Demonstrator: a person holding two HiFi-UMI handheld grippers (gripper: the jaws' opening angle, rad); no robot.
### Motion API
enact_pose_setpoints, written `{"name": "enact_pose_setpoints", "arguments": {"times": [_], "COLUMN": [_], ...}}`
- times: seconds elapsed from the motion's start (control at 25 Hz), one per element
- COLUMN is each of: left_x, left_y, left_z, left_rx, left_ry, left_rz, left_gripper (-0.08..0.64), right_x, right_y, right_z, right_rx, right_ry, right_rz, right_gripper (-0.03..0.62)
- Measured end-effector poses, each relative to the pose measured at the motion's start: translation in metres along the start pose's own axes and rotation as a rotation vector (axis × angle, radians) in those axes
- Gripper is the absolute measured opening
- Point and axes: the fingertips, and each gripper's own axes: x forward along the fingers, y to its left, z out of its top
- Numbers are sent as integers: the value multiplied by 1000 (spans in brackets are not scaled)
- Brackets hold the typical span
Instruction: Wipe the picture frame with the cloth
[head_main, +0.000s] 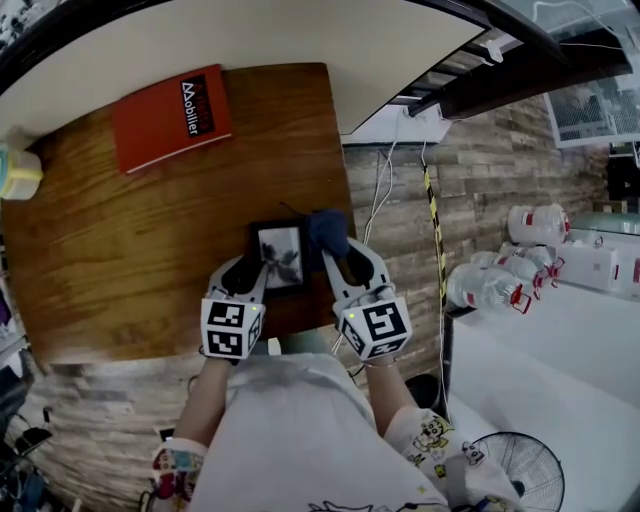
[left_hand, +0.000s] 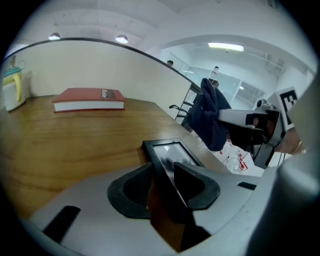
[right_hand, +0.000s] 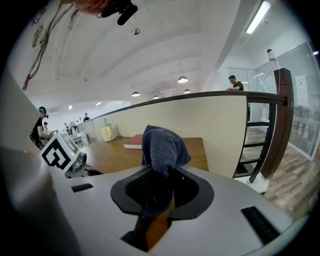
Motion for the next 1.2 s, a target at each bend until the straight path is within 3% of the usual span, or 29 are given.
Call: {"name": "enact_pose_setpoints", "arguments": {"times": [0.36, 0.6, 0.84, 1.2], "left_x": [8, 8, 9, 10], "left_y": [1, 0, 1, 1], "left_z": [-9, -8, -8, -7], "left_rx": [-6, -7, -37, -62], "left_ry": [25, 25, 33, 37], "left_rz": [14, 19, 9, 11], "left_gripper": [89, 83, 78, 77], "right_x": [1, 13, 47, 90], "right_y": [-5, 6, 43, 94], "right_z": [-1, 8, 9, -23], "right_rx": [15, -40, -124, -334], "right_ry": [-7, -5, 42, 245], "right_rz": [1, 59, 228, 520], "right_gripper": [71, 71, 71, 70]}}
